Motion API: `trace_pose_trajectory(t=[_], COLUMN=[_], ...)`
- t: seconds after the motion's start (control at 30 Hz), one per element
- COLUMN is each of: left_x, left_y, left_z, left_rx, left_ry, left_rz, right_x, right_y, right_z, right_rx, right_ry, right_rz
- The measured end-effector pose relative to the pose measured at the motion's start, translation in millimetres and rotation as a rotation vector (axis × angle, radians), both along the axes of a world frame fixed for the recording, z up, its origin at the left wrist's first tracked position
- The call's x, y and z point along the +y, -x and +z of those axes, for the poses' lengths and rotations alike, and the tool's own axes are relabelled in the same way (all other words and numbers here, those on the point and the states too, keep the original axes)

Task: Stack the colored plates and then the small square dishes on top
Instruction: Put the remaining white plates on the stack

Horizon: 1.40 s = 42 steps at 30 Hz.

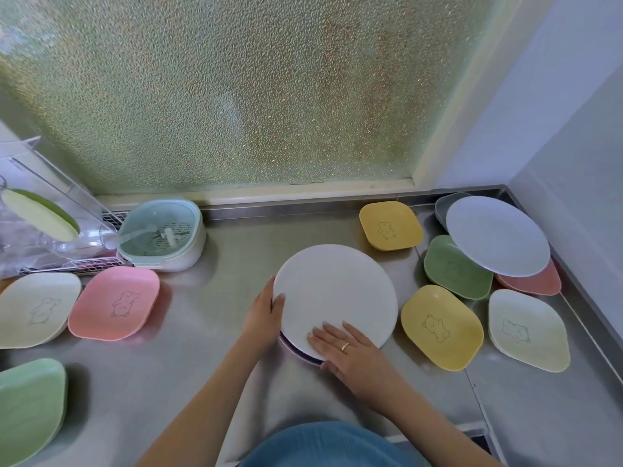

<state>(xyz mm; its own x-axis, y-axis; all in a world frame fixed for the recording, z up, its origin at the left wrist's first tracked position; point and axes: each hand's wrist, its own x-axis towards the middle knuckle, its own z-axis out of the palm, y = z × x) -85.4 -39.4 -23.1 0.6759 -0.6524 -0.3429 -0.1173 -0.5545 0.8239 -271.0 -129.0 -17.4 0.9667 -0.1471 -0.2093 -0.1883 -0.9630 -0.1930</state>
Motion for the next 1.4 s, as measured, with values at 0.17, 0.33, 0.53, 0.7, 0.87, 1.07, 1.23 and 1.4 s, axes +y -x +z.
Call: trace_pose_trajectory(t=[0.17,0.33,0.53,0.7,0.87,1.07,1.23,1.4], left_x=[-5.7,-5.5,-13.1,-25.3,-38.0,-43.7,-44.0,-43.4], left_y=[-2.3,-3.7,-10.0,-13.0,-14.7,-13.0,-11.8,-10.9], left_z=[-10.0,-10.7,-4.9,-1.4,-1.7,-4.7,-9.1,-9.0], left_rx=[-0.050,-0.022,0.027,0.053,0.021,0.006,0.001,-0.002], left_ry=[-0.036,-0.047,-0.015,-0.022,-0.027,-0.041,-0.064,-0.085], left_rz=[-0.016,0.008,0.042,0.099,0.130,0.194,0.228,0.245], right_x=[-8.0,-7.3,-38.6,-109.4,-190.6,-248.2,-258.7,-260.2], right_y=[0.2,-1.6,11.4,28.0,47.7,69.3,76.8,77.7], right_z=[8.5,14.3,20.7,17.7,5.1,-18.3,-26.1,-23.0], right_rx=[-0.001,-0.001,-0.244,-0.355,-0.244,-0.037,0.023,-0.016], right_ry=[-0.069,-0.231,-0.301,-0.067,0.147,0.144,0.175,0.215], right_rz=[-0.077,-0.103,-0.361,-0.626,-0.873,-1.011,-1.016,-1.001])
